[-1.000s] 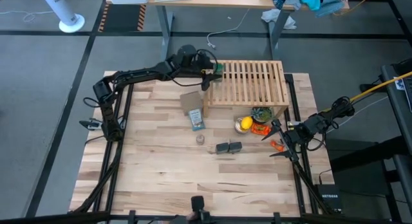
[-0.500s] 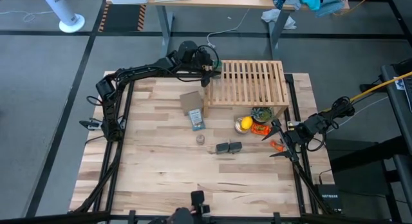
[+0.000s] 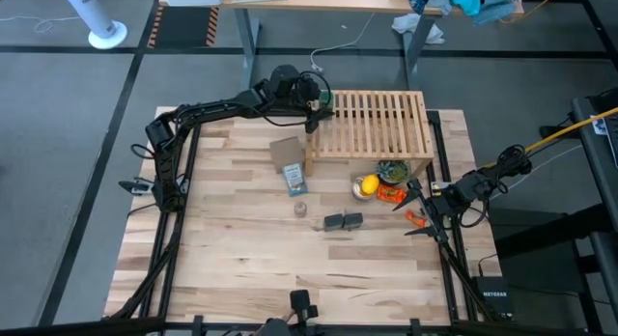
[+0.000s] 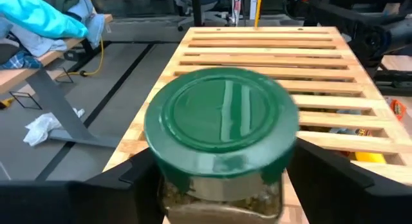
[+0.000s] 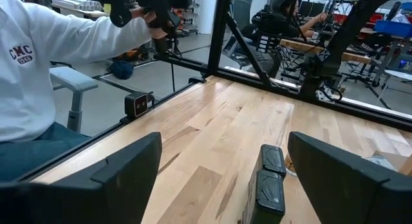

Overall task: Shelf spices
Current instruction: Put the green seasoning bottle on the shelf, then put the brown seasoning bottle on the shelf

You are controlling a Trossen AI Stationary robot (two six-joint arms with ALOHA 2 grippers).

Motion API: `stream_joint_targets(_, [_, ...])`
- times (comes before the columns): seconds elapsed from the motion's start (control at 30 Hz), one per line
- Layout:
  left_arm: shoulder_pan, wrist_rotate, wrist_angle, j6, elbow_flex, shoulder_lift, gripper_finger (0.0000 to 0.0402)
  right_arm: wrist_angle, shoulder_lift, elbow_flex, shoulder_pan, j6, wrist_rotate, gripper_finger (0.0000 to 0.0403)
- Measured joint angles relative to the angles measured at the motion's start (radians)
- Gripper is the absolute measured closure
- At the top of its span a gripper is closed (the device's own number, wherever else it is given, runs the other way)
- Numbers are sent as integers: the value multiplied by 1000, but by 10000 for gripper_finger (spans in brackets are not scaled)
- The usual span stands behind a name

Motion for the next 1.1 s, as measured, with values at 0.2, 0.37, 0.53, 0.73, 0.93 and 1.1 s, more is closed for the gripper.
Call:
stream_joint_targets(0.2, [0, 0, 53, -9, 0, 0, 132, -15, 0, 0, 0, 1, 0, 59])
stream_joint_targets(0.37, [0, 0, 147, -47, 0, -1, 131, -22, 0, 0, 0, 24, -3, 59])
stream_joint_targets(0.53, [0, 0, 210, -58, 0, -1, 130, -22, 0, 0, 0, 25, -45, 59])
stream_joint_targets(0.73, [0, 0, 267, -76, 0, -2, 130, -24, 0, 0, 0, 25, -53, 59])
stream_joint_targets(0.93, [1, -50, 280, -74, 0, -43, 130, -16, 0, 2, 0, 33, -139, 59])
stream_joint_targets(1.1, [-5, -61, 194, -81, 0, -129, 130, -63, -1, 42, 0, 56, -211, 59])
